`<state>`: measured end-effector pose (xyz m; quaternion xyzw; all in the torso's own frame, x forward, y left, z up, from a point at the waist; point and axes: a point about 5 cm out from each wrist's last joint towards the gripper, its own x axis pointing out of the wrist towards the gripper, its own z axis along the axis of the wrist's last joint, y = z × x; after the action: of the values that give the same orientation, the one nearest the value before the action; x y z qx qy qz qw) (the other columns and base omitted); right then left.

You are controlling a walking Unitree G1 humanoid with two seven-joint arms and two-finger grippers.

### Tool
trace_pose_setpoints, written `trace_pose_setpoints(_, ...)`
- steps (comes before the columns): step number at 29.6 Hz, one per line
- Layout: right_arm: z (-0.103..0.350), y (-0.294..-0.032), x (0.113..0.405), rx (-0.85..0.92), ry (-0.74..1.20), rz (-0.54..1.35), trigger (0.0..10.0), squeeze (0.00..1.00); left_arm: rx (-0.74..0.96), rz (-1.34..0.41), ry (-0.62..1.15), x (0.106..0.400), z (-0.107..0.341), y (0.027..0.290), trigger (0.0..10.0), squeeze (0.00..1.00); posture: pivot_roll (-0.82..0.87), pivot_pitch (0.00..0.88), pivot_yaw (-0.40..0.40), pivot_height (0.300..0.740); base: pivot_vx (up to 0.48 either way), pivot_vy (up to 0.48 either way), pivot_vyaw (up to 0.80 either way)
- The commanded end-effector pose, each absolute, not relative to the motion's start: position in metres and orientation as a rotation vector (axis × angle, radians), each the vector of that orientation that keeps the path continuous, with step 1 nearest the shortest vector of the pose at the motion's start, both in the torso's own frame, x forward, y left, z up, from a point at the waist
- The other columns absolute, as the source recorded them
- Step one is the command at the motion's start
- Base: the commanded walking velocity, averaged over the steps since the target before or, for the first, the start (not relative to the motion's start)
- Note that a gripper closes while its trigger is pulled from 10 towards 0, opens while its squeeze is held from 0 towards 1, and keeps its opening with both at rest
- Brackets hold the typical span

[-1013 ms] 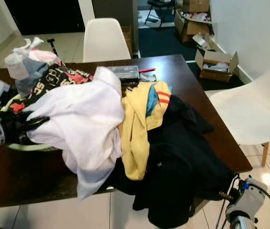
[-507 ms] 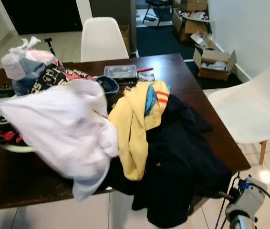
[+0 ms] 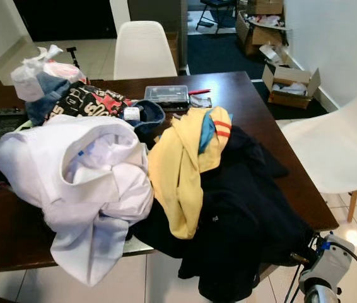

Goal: Hang hanger

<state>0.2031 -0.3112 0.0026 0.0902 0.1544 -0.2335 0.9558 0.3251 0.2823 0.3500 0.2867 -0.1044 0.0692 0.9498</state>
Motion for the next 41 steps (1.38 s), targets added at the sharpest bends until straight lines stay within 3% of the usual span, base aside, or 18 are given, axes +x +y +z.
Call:
trace_pose_setpoints(1,0.001,-0.308,0.204,0.191,0.32,-0.463,10.0,0.0,0.425,-0.173,-0.223,0.33,0.335,0.235,10.0,0.0,0.02,0.126,0.023,0.74,0.0,0.0,0.0)
trace_pose_setpoints(2,0.001,-0.308,0.204,0.191,0.32,-0.463,10.0,0.0,0.425,-0.173,-0.223,0.33,0.335,0.235,10.0,0.0,0.02,0.126,0.023,0.74,0.0,0.0,0.0)
trace_pose_setpoints(3,0.001,-0.309,0.204,0.191,0.32,-0.462,10.0,0.0,0.342,-0.318,-0.236,0.328,0.329,0.209,10.0,0.0,0.02,0.128,0.021,0.74,0.0,0.0,0.0)
trace_pose_setpoints(4,0.001,-0.309,0.204,0.191,0.32,-0.462,10.0,0.0,0.342,-0.318,-0.236,0.328,0.329,0.209,10.0,0.0,0.02,0.128,0.021,0.74,0.0,0.0,0.0)
trace_pose_setpoints(5,0.001,-0.309,0.204,0.191,0.321,-0.462,10.0,0.0,0.299,-0.432,-0.261,0.323,0.325,0.184,10.0,0.0,0.02,0.128,0.021,0.74,0.0,0.0,0.0)
trace_pose_setpoints(6,0.001,-0.309,0.204,0.191,0.321,-0.462,10.0,0.0,0.299,-0.432,-0.261,0.323,0.325,0.184,10.0,0.0,0.02,0.128,0.021,0.74,0.0,0.0,0.0)
trace_pose_setpoints(7,0.002,-0.309,0.204,0.191,0.321,-0.461,10.0,0.0,0.249,-0.465,-0.255,0.32,0.316,0.16,10.0,0.0,0.02,0.131,0.02,0.74,0.0,0.0,0.0)
trace_pose_setpoints(8,0.002,-0.309,0.204,0.191,0.321,-0.461,10.0,0.0,0.249,-0.465,-0.255,0.32,0.316,0.16,10.0,0.0,0.02,0.131,0.02,0.74,0.0,0.0,0.0)
trace_pose_setpoints(9,0.002,-0.31,0.204,0.191,0.321,-0.461,10.0,0.0,0.241,-0.385,-0.235,0.319,0.304,0.136,10.0,0.0,0.02,0.133,0.02,0.74,0.0,0.0,0.0)
trace_pose_setpoints(10,0.002,-0.31,0.203,0.191,0.321,-0.461,10.0,0.0,0.264,-0.317,-0.225,0.321,0.3,0.134,10.0,0.0,0.02,0.133,0.02,0.74,0.0,0.0,0.0)
trace_pose_setpoints(11,0.002,-0.31,0.203,0.191,0.322,-0.461,10.0,0.0,0.275,-0.224,-0.209,0.32,0.297,0.136,10.0,0.0,0.02,0.134,0.018,0.74,0.0,0.0,0.0)
trace_pose_setpoints(13,0.002,-0.31,0.203,0.191,0.322,-0.461,10.0,0.0,0.275,-0.224,-0.209,0.32,0.297,0.136,10.0,0.0,0.02,0.134,0.018,0.74,0.0,0.0,0.0)
trace_pose_setpoints(16,0.001,-0.309,0.203,0.193,0.325,-0.454,10.0,0.0,0.265,-0.086,-0.15,0.306,0.291,0.138,10.0,0.0,0.03,0.138,0.017,0.74,0.0,0.0,0.0)
trace_pose_setpoints(22,0.0,-0.308,0.203,0.195,0.327,-0.451,10.0,0.0,0.272,-0.044,-0.089,0.296,0.286,0.145,10.0,0.0,0.05,0.142,0.026,0.74,0.0,0.0,0.0)
trace_pose_setpoints(24,0.0,-0.308,0.202,0.196,0.329,-0.449,10.0,0.0,0.286,0.072,-0.01,0.281,0.286,0.17,10.0,0.0,0.08,0.141,0.025,0.74,0.0,0.0,0.0)
trace_pose_setpoints(26,-0.001,-0.308,0.202,0.198,0.332,-0.447,10.0,0.0,0.232,0.116,0.016,0.274,0.288,0.177,10.0,0.0,0.1,0.141,0.021,0.74,0.0,0.0,0.0)
trace_pose_setpoints(34,-0.003,-0.302,0.205,0.206,0.34,-0.436,10.0,0.0,0.012,0.187,0.144,0.248,0.276,0.178,10.0,0.0,0.14,0.131,0.02,0.74,0.0,0.0,0.0)
trace_pose_setpoints(41,-0.004,-0.3,0.207,0.209,0.34,-0.435,10.0,0.0,-0.057,0.139,0.211,0.242,0.257,0.17,10.0,0.0,0.14,0.117,0.025,0.74,0.0,0.0,0.0)
